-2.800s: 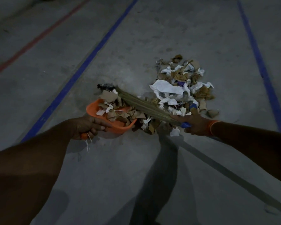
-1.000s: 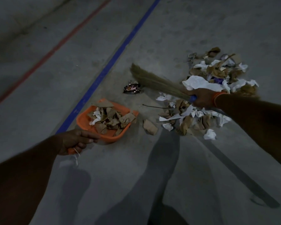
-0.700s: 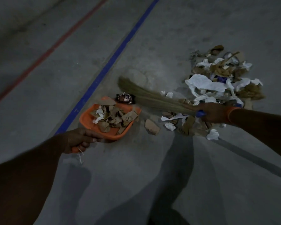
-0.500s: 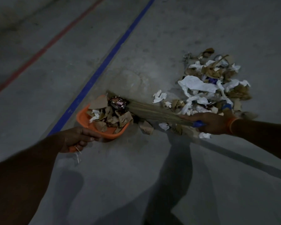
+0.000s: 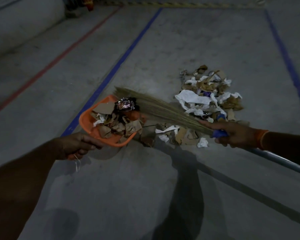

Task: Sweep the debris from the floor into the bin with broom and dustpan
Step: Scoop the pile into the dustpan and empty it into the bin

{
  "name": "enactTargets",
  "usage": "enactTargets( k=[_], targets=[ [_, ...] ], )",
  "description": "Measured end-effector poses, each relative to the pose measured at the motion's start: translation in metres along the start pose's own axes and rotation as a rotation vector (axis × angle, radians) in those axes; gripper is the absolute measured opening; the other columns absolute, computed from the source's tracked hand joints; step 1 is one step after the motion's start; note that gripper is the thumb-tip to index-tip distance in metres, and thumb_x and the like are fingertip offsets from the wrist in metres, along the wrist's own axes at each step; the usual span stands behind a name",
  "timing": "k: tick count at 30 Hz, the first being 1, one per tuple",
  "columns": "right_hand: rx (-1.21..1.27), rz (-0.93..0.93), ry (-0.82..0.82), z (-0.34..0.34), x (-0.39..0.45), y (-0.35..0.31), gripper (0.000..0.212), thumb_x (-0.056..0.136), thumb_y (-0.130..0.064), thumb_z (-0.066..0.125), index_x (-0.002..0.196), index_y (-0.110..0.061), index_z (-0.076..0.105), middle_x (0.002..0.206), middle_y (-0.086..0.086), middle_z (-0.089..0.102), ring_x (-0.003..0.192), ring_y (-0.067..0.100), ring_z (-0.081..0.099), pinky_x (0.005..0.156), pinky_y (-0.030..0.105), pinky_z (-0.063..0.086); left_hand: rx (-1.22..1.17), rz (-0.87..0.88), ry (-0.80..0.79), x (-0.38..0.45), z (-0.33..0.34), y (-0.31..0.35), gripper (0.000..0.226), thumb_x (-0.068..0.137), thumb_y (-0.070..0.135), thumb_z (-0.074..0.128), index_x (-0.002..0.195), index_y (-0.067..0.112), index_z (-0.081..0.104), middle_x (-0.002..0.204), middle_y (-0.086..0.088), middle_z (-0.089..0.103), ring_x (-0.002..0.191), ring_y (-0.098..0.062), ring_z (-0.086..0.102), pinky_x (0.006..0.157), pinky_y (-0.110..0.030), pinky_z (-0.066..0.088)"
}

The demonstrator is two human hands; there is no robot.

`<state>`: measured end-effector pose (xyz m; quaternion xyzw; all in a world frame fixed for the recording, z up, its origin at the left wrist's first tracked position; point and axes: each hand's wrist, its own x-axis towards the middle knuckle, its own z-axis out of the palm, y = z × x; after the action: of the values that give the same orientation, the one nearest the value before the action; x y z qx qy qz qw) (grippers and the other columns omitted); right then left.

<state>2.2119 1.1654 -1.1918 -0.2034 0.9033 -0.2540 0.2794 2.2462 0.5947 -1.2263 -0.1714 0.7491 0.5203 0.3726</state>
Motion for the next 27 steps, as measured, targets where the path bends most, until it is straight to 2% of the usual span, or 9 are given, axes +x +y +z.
enactTargets(
  k=[3, 5, 9, 12, 15, 18, 21, 24, 27],
  targets=[
    [-0.022, -0.020, -0.005, -0.002, -0.019, 0.000, 0.076, 0.095, -0.014, 0.057, 0.145, -0.054, 0.016, 0.090, -0.017, 0.055, 0.068, 0.014, 0.059, 0.058, 0.026, 0.054, 0.049, 0.029, -0.006, -0.009, 0.001, 0.007, 0.026, 0.097, 0.000, 0.055, 0.110, 0.009, 0.076, 0.055, -0.004, 0.035, 0.043, -0.010, 0.025, 0.043, -0.017, 0.021],
    [-0.030, -0.032, -0.004, -0.001, -0.030, 0.002, 0.076, 0.095, -0.015, 0.057, 0.146, -0.053, 0.016, 0.093, -0.013, 0.057, 0.068, 0.011, 0.059, 0.058, 0.022, 0.052, 0.082, 0.054, -0.006, -0.017, 0.008, 0.013, 0.028, 0.098, -0.001, 0.053, 0.108, 0.009, 0.077, 0.054, -0.005, 0.036, 0.041, -0.012, 0.027, 0.040, -0.018, 0.024],
    [-0.033, -0.018, 0.018, 0.000, -0.054, 0.006, 0.074, 0.096, -0.019, 0.056, 0.144, -0.058, 0.016, 0.097, -0.004, 0.057, 0.073, 0.020, 0.059, 0.060, 0.023, 0.054, 0.121, 0.087, -0.019, -0.021, 0.027, 0.007, 0.029, 0.098, 0.000, 0.054, 0.108, 0.012, 0.078, 0.055, -0.004, 0.033, 0.045, -0.012, 0.024, 0.046, -0.021, 0.020],
    [-0.059, -0.018, 0.036, 0.003, -0.064, 0.006, 0.073, 0.097, -0.016, 0.055, 0.146, -0.053, 0.016, 0.102, -0.025, 0.047, 0.072, 0.017, 0.058, 0.062, 0.023, 0.054, 0.137, 0.081, -0.028, -0.017, 0.038, -0.001, 0.029, 0.099, 0.003, 0.054, 0.109, 0.015, 0.078, 0.057, -0.004, 0.031, 0.051, -0.013, 0.020, 0.051, -0.027, 0.016],
    [-0.048, -0.023, 0.039, 0.004, -0.065, 0.006, 0.074, 0.096, -0.008, 0.054, 0.146, -0.049, 0.018, 0.103, -0.037, 0.039, 0.068, 0.007, 0.057, 0.061, 0.019, 0.052, 0.130, 0.085, -0.051, -0.013, 0.044, 0.005, 0.028, 0.098, 0.005, 0.056, 0.113, 0.015, 0.076, 0.062, -0.004, 0.030, 0.056, -0.014, 0.019, 0.055, -0.031, 0.013],
    [-0.047, -0.037, 0.038, 0.005, -0.067, 0.003, 0.076, 0.096, -0.009, 0.055, 0.145, -0.053, 0.017, 0.103, -0.043, 0.042, 0.069, 0.006, 0.057, 0.062, 0.019, 0.052, 0.069, 0.100, -0.024, -0.015, 0.050, 0.014, 0.027, 0.098, 0.005, 0.055, 0.110, 0.016, 0.077, 0.057, -0.003, 0.030, 0.050, -0.010, 0.022, 0.046, -0.019, 0.017],
    [-0.027, -0.026, 0.059, 0.005, -0.070, 0.001, 0.077, 0.096, -0.015, 0.056, 0.142, -0.060, 0.015, 0.104, -0.016, 0.056, 0.074, 0.019, 0.060, 0.061, 0.025, 0.056, 0.054, 0.116, -0.011, -0.017, 0.054, 0.011, 0.028, 0.098, 0.004, 0.054, 0.110, 0.015, 0.077, 0.055, -0.004, 0.032, 0.047, -0.011, 0.024, 0.043, -0.018, 0.020],
    [0.021, -0.002, 0.083, 0.006, -0.073, 0.001, 0.079, 0.095, -0.015, 0.057, 0.141, -0.064, 0.014, 0.102, -0.007, 0.056, 0.077, 0.020, 0.060, 0.060, 0.025, 0.056, 0.070, 0.094, -0.002, -0.021, 0.059, 0.005, 0.027, 0.098, 0.002, 0.054, 0.108, 0.012, 0.077, 0.055, -0.003, 0.032, 0.047, -0.013, 0.023, 0.047, -0.021, 0.020],
    [0.032, 0.021, 0.097, 0.008, -0.075, 0.010, 0.081, 0.095, -0.015, 0.057, 0.137, -0.069, 0.013, 0.104, 0.004, 0.058, 0.079, 0.025, 0.061, 0.059, 0.025, 0.057, 0.088, 0.046, -0.016, -0.034, 0.061, -0.002, 0.029, 0.098, -0.002, 0.053, 0.104, 0.008, 0.079, 0.057, -0.003, 0.032, 0.044, -0.012, 0.025, 0.041, -0.019, 0.025]
  ],
)
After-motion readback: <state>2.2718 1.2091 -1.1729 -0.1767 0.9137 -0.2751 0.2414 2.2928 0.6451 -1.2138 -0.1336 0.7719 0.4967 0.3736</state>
